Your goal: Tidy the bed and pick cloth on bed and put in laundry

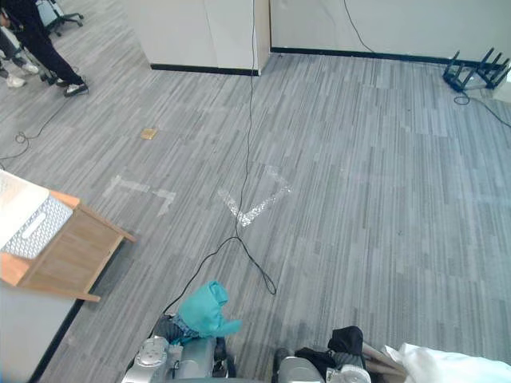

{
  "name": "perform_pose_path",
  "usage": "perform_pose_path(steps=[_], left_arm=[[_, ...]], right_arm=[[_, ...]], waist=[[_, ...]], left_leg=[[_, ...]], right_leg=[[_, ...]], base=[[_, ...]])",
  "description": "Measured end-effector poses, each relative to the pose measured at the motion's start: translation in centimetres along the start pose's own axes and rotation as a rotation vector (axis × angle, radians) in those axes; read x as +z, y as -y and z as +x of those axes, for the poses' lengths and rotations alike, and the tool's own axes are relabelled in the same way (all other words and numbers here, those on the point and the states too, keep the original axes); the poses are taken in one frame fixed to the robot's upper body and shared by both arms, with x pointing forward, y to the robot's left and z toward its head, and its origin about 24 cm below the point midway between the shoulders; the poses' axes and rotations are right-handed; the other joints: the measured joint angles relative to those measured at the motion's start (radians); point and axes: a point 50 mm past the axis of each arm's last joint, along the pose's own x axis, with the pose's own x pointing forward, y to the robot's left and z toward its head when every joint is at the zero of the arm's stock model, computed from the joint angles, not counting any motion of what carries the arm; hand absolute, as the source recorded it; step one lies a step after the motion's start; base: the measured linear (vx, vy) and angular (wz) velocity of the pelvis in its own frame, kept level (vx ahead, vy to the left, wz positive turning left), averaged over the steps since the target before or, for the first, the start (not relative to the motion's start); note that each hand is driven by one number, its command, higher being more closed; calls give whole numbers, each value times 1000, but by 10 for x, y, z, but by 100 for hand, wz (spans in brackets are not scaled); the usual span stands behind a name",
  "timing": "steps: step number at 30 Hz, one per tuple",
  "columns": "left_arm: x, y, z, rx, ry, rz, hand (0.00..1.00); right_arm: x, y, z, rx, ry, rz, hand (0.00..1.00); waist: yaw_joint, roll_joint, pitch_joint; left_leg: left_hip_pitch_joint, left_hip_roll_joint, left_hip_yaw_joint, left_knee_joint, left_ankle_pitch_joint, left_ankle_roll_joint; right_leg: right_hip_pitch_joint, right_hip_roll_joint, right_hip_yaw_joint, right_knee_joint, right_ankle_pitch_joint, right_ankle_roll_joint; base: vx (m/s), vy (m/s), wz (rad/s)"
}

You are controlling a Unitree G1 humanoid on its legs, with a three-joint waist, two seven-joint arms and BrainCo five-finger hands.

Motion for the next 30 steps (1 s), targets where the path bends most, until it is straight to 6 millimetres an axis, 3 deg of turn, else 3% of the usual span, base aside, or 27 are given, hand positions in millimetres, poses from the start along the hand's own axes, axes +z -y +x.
perform_pose_path(steps=[2, 3, 4, 5, 6, 7, 8, 9, 10, 11, 12, 13, 14, 15, 17, 18, 19, 21, 22, 23, 24, 25, 26, 28, 29, 30], left_arm=[[2, 1, 0, -2, 9, -3, 100], [6, 0, 2, 1, 21, 1, 100], [9, -1, 4, 3, 22, 8, 100], [10, -1, 5, 1, 20, 8, 100], [11, -5, 5, 18, 22, -18, 100], [12, -8, 5, 33, 28, -36, 100], [7, -10, 4, 40, 11, -32, 100], [-8, -11, -1, 37, -31, -29, 100], [-10, -16, -1, 47, -41, -14, 100], [-12, -17, -1, 41, -53, -1, 100], [-13, -17, 0, 37, -62, 4, 100], [-17, -14, -1, 27, -85, 4, 100], [-22, -14, -2, 22, -106, 8, 100], [-23, -14, -2, 21, -115, 13, 100], [-24, -14, -2, 11, -123, 42, 100], [-23, -14, -1, 13, -120, 42, 100], [-21, -14, 0, 20, -116, 43, 100], [-21, -14, 0, 30, -117, 42, 100], [-22, -15, 0, 34, -119, 39, 100], [-28, -18, -2, 46, -138, 27, 100], [-26, -8, -2, 31, -144, -5, 100], [-26, -2, -2, 21, -143, -30, 100], [-26, -3, -3, 38, -144, -62, 100], [-30, -4, -4, 59, -158, -109, 100], [-34, -3, -7, 73, -166, -145, 100], [-33, -4, -7, 89, -163, -182, 100]], right_arm=[[2, 0, 0, 0, 8, -11, 100], [2, -3, 0, 6, 10, -20, 100], [0, -5, -1, 11, 5, -18, 100], [5, -7, -1, 16, 23, -14, 100], [7, -18, -3, 47, 37, -1, 100], [8, -24, -4, 59, 39, 6, 100], [-8, -28, -8, 69, -1, 16, 100], [-15, -26, -9, 60, -15, 54, 100], [-13, -25, -9, 57, -8, 64, 100], [-13, -22, -8, 50, -9, 61, 100], [-14, -19, -8, 44, -12, 65, 100], [-12, -12, -7, 26, -6, 75, 100], [-11, -4, -6, 7, 2, 68, 100], [-11, -1, -5, 0, 2, 69, 100], [-16, 6, -6, -26, -5, 91, 100], [-17, 7, -6, -30, -6, 92, 100], [-19, 9, -7, -34, -9, 93, 100], [-19, 6, -7, -26, -8, 79, 100], [-21, 2, -8, -13, -14, 67, 100], [-25, -2, -9, 5, -26, 49, 100], [-22, 3, -8, -6, -22, 50, 100], [-13, 6, -5, -14, -3, 51, 100], [-12, 2, -5, -5, -5, 56, 100], [-15, 2, -6, -2, -14, 49, 100], [-16, 3, -6, 0, -11, 35, 100], [-15, 4, -6, -1, -5, 14, 100]], waist=[[11, 10, -3], [32, 3, -6], [35, -12, -17], [29, -23, -18], [39, -28, -15], [53, -29, -13], [62, -46, -51], [54, -44, -78], [36, -79, -89], [28, -85, -85], [24, -85, -83], [6, -78, -76], [-3, -51, -66], [-6, -41, -64], [-25, -23, -52], [-25, -24, -50], [-23, -16, -45], [-24, -17, -38], [-24, -35, -38], [-36, -58, -35], [-37, -18, -31], [-20, -8, -24], [-20, -17, -16], [-19, -18, -16], [-16, -12, -22], [-22, -8, -17]], left_leg=[[-48, 19, 62, -85, 88, 4], [-56, 30, 146, -48, 169, 72], [-44, 10, 179, -48, 178, 160], [-48, -7, 177, -29, 160, 196], [-82, 20, 183, 98, 98, 230], [-106, 29, 203, 168, 60, 232], [-75, -4, 211, 111, 52, 190], [-7, -32, 197, 33, -4, 223], [45, -94, 160, -2, -21, 203], [99, -131, 121, -30, -46, 204], [130, -144, 95, -36, -58, 207], [201, -154, 50, -35, -81, 209], [273, -155, -4, -51, -99, 207], [308, -155, -25, -63, -99, 205], [423, -132, -125, -93, -121, 167], [444, -124, -144, -95, -129, 152], [480, -97, -178, -94, -148, 118], [515, -58, -220, -95, -171, 79], [528, -45, -244, -100, -186, 55], [554, -33, -276, -105, -204, 27], [561, 3, -285, -106, -206, 24], [551, 19, -286, -102, -149, 19], [572, 20, -308, -83, -90, 18], [577, 37, -323, -6, -40, 13], [513, 57, -340, 138, -17, 6], [388, 76, -350, 385, 35, -8]], right_leg=[[39, -3, -3, -23, -27, 30], [63, -23, -4, -25, -43, 58], [75, -56, -7, -25, -41, 81], [74, -79, -20, -25, -4, 134], [85, -78, -18, -23, 106, 159], [92, -74, -16, -7, 145, 168], [68, -91, -17, 105, 155, 173], [21, -106, -23, 306, 161, 186], [-30, -156, -17, 482, 222, 233], [-94, -181, 13, 660, 308, 264], [-140, -194, 23, 781, 297, 260], [-212, -217, -4, 953, 227, 222], [-268, -237, -48, 1032, 173, 193], [-295, -246, -68, 1049, 138, 173], [-383, -243, -108, 959, 16, 141], [-405, -228, -103, 905, -3, 145], [-439, -188, -79, 744, -8, 142], [-488, -129, -19, 459, 38, 133], [-505, -112, 35, 256, 137, 138], [-502, -113, 73, 171, 296, 128], [-497, -82, 53, 191, 260, 112], [-521, -75, 60, 283, 210, 75], [-531, -83, 77, 402, 132, 56], [-492, -84, 63, 467, 58, 41], [-442, -76, 26, 445, 10, 34], [-379, -66, -14, 393, -30, 28]], base=[[239, 197, 0], [605, 276, 3], [620, 315, 11], [606, 356, 26], [461, 344, 13], [490, 262, 16], [411, 255, 21], [416, 273, 76], [294, 368, 100], [134, 263, 115], [51, 279, 120], [-44, 254, 132], [-78, 238, 131], [-54, 165, 131], [303, -4, 134], [581, -164, 116], [548, -231, 106], [532, -277, 108], [569, -382, 126], [586, -405, 112], [583, -400, 76], [529, -330, 36], [504, -313, 44], [390, -248, 58], [345, -243, 85], [252, -193, 84]])
